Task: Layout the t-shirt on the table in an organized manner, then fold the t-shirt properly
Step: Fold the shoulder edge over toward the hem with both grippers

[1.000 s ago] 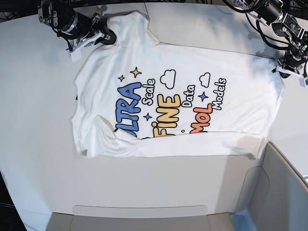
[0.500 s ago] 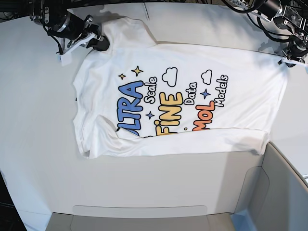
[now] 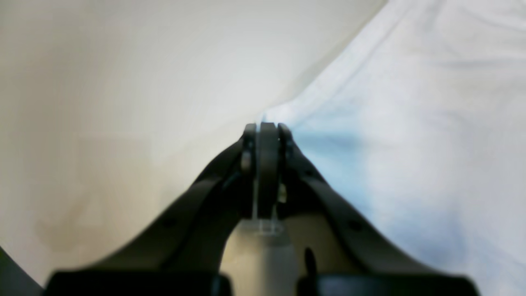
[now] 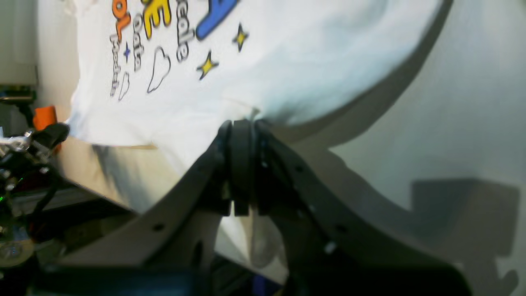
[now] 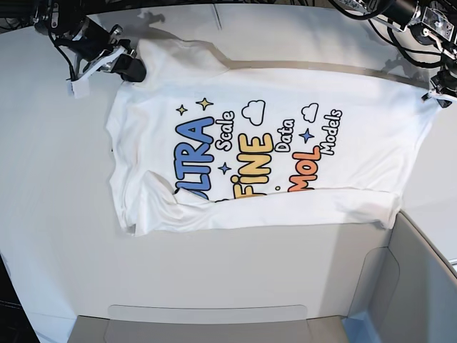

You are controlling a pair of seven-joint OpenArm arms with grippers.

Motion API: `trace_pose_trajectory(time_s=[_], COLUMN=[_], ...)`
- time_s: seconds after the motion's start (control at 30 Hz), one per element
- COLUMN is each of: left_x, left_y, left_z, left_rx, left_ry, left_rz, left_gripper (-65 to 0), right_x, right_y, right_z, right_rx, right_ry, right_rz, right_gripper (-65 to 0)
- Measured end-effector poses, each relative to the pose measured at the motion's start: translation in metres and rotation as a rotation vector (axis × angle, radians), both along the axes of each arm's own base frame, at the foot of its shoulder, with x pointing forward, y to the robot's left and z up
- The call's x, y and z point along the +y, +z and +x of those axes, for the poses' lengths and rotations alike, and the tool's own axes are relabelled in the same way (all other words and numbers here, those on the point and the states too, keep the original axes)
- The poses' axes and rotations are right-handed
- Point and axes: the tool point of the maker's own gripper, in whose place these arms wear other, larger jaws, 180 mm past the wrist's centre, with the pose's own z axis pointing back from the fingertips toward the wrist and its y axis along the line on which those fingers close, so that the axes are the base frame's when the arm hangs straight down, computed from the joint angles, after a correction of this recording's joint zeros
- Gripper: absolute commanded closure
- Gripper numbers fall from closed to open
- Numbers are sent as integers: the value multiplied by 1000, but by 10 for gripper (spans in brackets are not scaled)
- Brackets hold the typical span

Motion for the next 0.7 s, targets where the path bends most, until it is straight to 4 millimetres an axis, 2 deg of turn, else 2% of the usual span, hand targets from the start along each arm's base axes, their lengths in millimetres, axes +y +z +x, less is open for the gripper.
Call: trace_pose_trajectory(time_s=[0.23, 0.43, 0.53, 0.7], left_x=[-5, -6, -18, -36], left_y=[-5, 2, -1, 0], left_z=[-5, 12, 25, 50], left_rx=[54, 12, 39, 36], left_ry=[-1, -8, -73, -161], left_rz=[-35, -35, -29, -27], left_gripper=[0, 0, 0, 0], right_x=[-4, -3, -4, -7], right_y=[13, 16, 21, 11], right_z=[20, 31, 41, 51], right_rx=[-79, -103, -132, -90], right_ry=[16, 21, 20, 57], right_rz=[-19, -15, -17, -32], right_gripper=[0, 0, 0, 0])
